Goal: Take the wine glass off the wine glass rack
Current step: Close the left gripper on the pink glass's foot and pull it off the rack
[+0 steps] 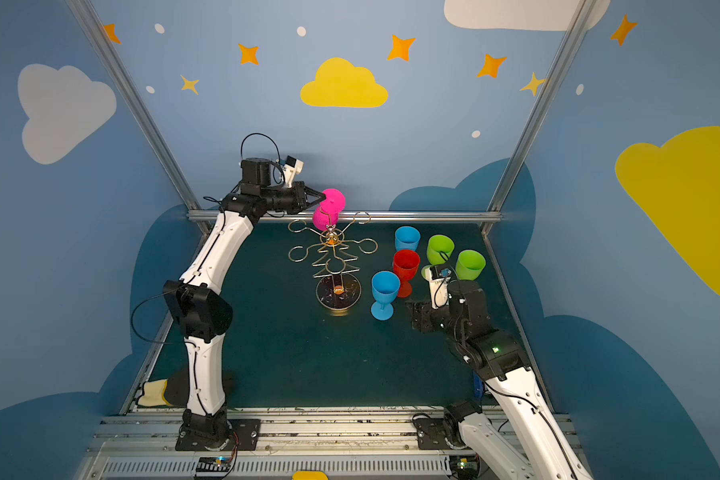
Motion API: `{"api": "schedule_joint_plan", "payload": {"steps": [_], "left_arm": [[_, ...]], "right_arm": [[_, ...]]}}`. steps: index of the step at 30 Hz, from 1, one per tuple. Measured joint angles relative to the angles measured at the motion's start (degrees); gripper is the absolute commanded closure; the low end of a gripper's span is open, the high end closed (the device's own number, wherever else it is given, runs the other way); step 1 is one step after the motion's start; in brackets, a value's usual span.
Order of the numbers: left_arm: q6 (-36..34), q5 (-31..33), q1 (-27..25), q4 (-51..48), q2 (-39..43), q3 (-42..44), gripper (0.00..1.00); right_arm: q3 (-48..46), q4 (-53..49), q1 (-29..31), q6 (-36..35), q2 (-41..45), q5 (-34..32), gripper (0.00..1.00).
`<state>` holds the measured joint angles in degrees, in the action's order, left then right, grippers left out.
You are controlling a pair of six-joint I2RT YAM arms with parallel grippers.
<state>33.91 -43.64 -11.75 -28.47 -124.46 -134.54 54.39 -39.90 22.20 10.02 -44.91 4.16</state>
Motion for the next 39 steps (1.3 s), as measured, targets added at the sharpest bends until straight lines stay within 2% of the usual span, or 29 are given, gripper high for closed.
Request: {"api": "schedule_joint_plan", "payload": {"steps": [8,20,33,39], "left_arm": [[1.70,-2.21,0.02,2.29,0.79,2.10,0.97],[2.38,-3.56,-0.04,5.60,4.13,9.57,0.97],[3.87,-3.74,-1.09,8.00,4.42,10.12,0.97],[4.81,-3.74,-1.46,7.98,3.58,7.43,0.97]], "right_arm": [[0.00,0.02,0.00,0.07,-0.26,0.61,0.26],[0.00,1.01,-0.07,0.07,0.31,1.97,0.26],[0.00,1.09,-0.11,0.07,1.44,1.97,0.26],[-0.15,1.09,-0.11,0.07,1.84,1.92,0.26]]}}
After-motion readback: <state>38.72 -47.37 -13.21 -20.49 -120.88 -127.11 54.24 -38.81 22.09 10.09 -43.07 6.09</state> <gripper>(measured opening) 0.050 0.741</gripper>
